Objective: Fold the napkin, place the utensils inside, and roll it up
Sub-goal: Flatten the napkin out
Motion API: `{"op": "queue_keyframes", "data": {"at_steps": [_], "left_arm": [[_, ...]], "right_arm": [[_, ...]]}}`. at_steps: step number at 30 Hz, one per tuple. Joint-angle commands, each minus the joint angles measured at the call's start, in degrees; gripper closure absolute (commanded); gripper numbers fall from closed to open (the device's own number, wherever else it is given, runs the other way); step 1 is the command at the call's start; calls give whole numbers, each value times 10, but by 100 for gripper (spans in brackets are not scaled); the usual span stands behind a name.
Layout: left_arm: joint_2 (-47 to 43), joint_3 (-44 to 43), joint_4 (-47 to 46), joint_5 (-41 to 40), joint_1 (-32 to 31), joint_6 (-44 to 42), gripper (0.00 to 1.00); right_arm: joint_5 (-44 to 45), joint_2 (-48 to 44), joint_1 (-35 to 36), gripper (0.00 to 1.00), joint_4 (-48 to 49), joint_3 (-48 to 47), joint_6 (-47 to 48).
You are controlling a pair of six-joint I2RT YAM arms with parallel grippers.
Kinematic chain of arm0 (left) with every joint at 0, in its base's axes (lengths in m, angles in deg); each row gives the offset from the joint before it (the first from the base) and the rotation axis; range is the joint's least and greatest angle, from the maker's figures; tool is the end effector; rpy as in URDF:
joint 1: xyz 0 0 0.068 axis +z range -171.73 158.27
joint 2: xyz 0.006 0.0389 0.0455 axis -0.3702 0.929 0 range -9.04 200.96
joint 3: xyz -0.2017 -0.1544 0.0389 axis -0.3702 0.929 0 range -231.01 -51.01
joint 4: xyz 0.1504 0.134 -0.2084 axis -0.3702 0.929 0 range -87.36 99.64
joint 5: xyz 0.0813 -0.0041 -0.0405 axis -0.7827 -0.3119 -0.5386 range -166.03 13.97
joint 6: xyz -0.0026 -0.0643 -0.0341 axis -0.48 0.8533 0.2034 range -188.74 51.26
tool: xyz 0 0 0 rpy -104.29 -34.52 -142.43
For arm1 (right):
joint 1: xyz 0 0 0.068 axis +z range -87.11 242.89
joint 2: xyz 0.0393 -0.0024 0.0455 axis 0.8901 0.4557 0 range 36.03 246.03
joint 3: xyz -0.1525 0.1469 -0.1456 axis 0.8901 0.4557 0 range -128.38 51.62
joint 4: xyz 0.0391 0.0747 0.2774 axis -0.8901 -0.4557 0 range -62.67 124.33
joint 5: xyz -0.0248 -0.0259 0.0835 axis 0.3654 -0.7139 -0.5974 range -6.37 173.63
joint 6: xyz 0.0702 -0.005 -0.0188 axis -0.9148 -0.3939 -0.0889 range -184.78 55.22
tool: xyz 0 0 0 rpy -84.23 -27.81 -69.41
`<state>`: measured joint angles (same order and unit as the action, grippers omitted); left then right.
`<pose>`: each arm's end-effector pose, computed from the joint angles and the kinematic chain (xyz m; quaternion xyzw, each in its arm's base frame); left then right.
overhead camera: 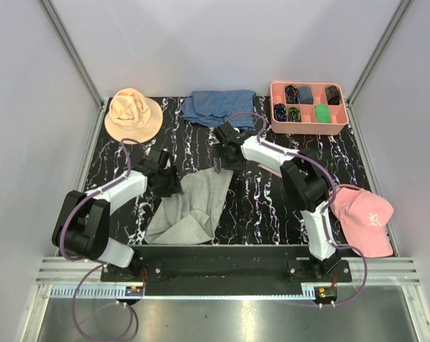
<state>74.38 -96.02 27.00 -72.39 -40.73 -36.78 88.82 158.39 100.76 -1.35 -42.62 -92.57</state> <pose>0.2881 -0.1032 0.1161 -0.1022 0.9661 -0.1291 0.1991 0.3845 0.2922 0.1253 -0.0753 0.9701 0.0857 0.2141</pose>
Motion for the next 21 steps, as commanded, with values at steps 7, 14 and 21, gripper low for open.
{"op": "queue_keyframes", "data": {"at_steps": [7, 14, 21], "left_arm": [[5, -24, -28, 59, 10, -13, 80], [-25, -74, -7, 73, 45, -26, 100], [-25, -160, -5, 93, 115, -37, 100]], "right_arm": [[11, 33, 5, 59, -18, -53, 32], [50, -47, 4, 88, -19, 1, 35], [94, -171, 3, 86, -22, 130, 20]]}}
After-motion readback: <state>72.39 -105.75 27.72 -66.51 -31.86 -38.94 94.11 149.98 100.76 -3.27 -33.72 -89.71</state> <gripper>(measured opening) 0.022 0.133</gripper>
